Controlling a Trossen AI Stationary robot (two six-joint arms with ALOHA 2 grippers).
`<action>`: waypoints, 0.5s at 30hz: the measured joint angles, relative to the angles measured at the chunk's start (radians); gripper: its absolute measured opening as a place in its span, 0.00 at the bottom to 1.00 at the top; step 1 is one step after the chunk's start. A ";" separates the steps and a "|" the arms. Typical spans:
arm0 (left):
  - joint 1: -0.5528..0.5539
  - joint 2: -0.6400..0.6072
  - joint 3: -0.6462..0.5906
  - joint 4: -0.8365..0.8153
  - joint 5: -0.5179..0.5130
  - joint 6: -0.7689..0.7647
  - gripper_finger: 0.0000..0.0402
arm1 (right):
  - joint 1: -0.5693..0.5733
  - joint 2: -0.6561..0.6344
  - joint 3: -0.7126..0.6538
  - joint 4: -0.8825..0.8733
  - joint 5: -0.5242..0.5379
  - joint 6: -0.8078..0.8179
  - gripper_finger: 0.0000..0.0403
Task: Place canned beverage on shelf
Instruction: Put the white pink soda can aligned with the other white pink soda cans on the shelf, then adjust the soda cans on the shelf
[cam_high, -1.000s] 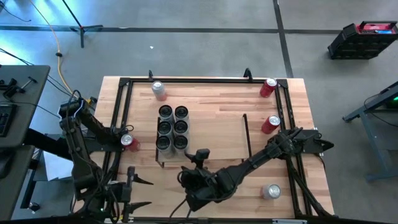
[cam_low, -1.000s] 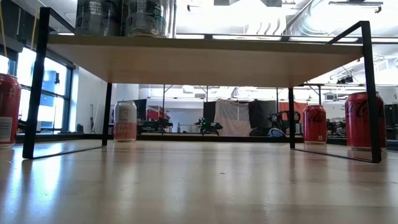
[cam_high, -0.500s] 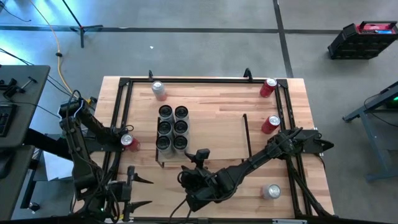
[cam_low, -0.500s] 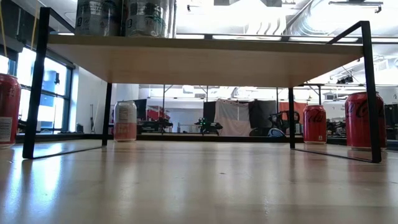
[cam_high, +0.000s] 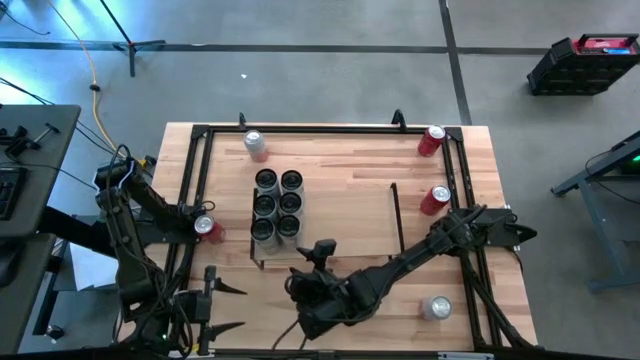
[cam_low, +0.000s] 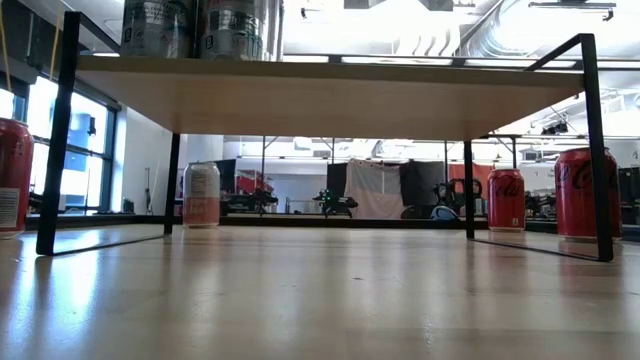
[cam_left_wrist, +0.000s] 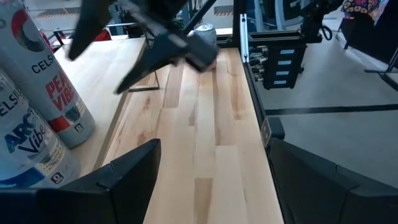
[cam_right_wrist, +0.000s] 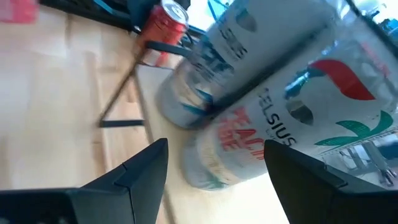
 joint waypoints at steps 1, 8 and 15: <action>0.000 -0.001 0.000 -0.006 0.000 0.000 0.73 | 0.008 0.000 0.000 0.012 0.000 -0.005 0.62; 0.019 -0.084 -0.001 -0.124 -0.022 -0.031 0.73 | 0.051 -0.002 0.000 0.089 0.026 -0.118 0.62; 0.045 -0.220 -0.001 -0.221 -0.034 -0.034 0.73 | 0.068 -0.121 0.000 0.090 -0.007 -0.157 0.62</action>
